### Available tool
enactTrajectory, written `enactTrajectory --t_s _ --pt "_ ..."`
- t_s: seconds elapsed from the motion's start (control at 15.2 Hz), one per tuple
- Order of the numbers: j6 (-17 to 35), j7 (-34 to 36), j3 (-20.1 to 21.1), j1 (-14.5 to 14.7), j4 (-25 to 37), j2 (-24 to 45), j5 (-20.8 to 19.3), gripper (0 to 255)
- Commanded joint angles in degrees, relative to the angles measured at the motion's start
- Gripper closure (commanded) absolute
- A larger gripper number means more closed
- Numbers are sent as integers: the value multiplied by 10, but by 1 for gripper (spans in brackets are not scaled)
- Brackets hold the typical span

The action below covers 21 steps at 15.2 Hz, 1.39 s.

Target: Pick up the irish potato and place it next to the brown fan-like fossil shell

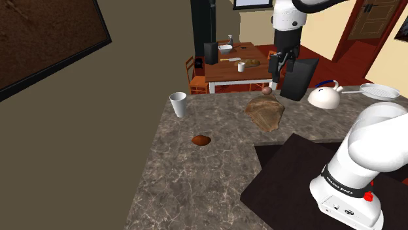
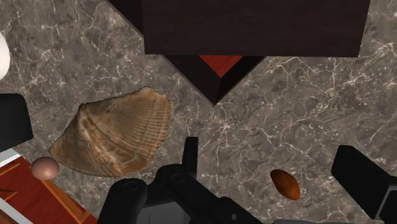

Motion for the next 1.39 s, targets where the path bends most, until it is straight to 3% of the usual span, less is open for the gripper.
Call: enactTrajectory --t_s 0.0,0.66,1.32 --pt "0 0 0 0 0 0 0 0" --pt "195 -43 -7 24 -35 158 3 0" --pt "359 -86 -1 46 6 362 7 0"
